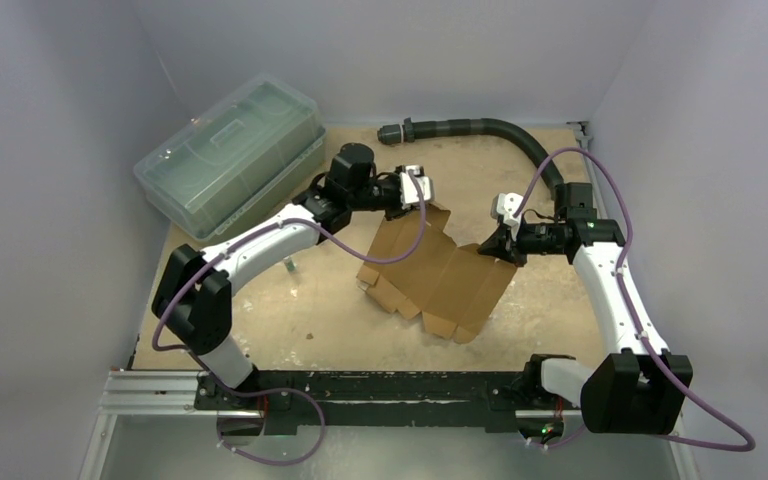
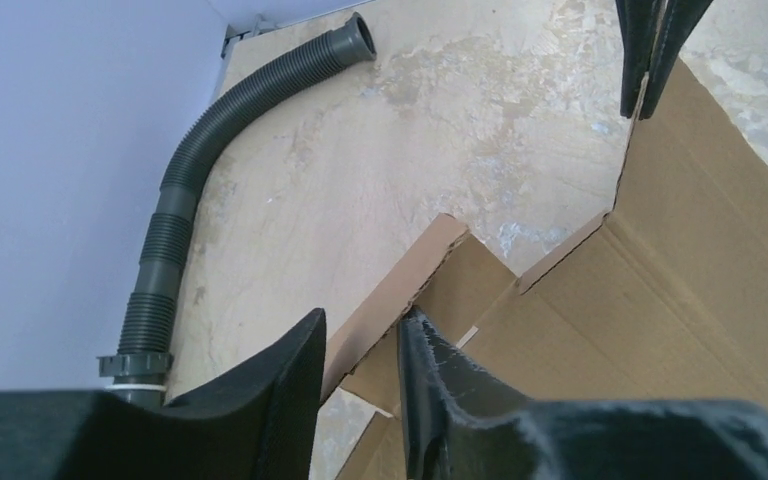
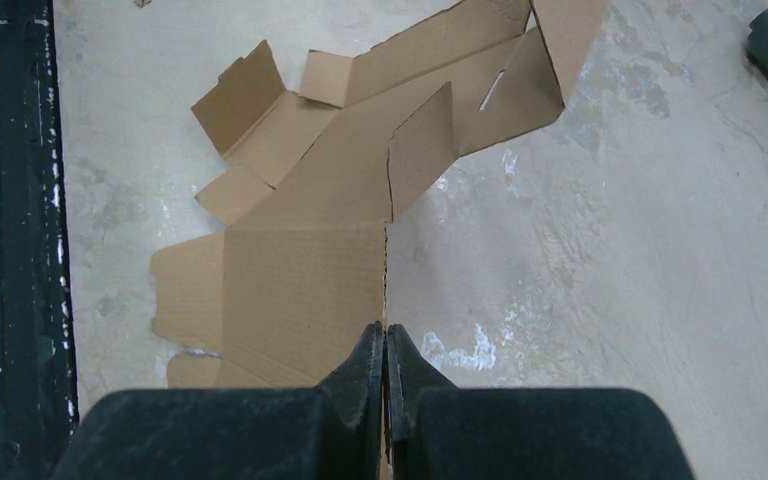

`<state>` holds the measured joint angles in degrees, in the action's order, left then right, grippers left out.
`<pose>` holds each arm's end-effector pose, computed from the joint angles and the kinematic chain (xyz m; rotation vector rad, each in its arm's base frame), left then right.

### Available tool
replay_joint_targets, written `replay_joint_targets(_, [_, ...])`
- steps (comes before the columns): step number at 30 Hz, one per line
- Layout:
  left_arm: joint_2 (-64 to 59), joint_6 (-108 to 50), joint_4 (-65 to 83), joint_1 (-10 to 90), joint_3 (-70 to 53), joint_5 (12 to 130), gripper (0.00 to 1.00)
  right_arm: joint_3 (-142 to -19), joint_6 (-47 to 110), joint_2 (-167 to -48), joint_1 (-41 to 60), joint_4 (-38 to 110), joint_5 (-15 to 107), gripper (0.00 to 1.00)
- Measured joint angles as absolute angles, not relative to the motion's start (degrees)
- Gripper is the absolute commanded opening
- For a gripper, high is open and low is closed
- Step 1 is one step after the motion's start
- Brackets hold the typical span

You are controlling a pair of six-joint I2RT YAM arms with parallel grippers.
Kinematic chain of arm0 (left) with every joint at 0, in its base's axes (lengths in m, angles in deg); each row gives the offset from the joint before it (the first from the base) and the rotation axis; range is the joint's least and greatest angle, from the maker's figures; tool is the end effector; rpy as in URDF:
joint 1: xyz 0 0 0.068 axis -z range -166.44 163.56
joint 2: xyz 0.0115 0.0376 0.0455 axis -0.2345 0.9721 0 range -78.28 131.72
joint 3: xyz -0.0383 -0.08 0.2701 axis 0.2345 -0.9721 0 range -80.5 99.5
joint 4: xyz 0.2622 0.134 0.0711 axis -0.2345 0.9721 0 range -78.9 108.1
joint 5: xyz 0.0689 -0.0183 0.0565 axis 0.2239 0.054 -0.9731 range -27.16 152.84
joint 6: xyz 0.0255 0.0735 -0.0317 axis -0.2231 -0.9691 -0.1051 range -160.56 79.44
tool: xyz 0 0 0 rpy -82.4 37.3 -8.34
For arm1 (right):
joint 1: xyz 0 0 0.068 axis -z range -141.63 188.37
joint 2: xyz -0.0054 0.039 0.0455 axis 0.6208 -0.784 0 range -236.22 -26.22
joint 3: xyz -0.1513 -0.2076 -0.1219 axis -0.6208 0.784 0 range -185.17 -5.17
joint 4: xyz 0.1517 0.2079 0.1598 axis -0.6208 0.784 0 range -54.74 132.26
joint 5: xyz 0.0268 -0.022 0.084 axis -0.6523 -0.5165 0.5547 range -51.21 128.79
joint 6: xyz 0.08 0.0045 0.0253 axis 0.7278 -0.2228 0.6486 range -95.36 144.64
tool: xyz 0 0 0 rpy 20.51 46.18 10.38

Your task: Fold the paper box

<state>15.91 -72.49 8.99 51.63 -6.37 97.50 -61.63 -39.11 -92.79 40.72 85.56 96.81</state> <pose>0.3363 -0.3167 0.3044 1.3892 1.2604 -0.6413 0.2633 0.0517 0.2768 -1.3349 1.6466 0.6726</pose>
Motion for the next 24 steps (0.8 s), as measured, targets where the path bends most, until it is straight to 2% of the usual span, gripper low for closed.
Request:
replay_joint_targets(2, [16.24, -74.17, 9.45, 52.79, -6.18, 96.12, 0.0, -61.63, -39.11, -92.79, 40.72, 85.67, 96.81, 0.0])
replay_joint_targets(15, [15.23, -79.2, 14.69, 54.86, -6.11, 89.43, 0.0, -61.66, -33.55, -92.81, 40.72, 81.83, 95.61, 0.0])
replay_joint_targets(18, [14.51, -78.71, 15.59, 55.06, -6.07, 88.25, 0.0, -61.66, -31.37, -93.22, 40.72, 80.27, 95.04, 0.11])
replay_joint_targets(20, [14.49, -78.04, 16.49, 55.43, -5.63, 87.05, 0.0, -61.66, -30.34, -93.75, 40.72, 79.92, 95.04, 0.28])
replay_joint_targets(21, [14.49, -77.64, 16.92, 55.65, -5.48, 86.42, 0.0, -61.66, -29.88, -94.07, 40.74, 79.77, 95.06, 0.32])
replay_joint_targets(23, [14.49, -77.16, 17.8, 56.04, -5.0, 85.58, 0.0, -61.66, -28.99, -94.51, 40.74, 79.55, 95.26, 0.51])
replay_joint_targets(24, [14.49, -76.97, 18.1, 56.31, -4.82, 85.21, 0.0, -61.66, -28.55, -94.62, 40.74, 79.47, 95.45, 0.56])
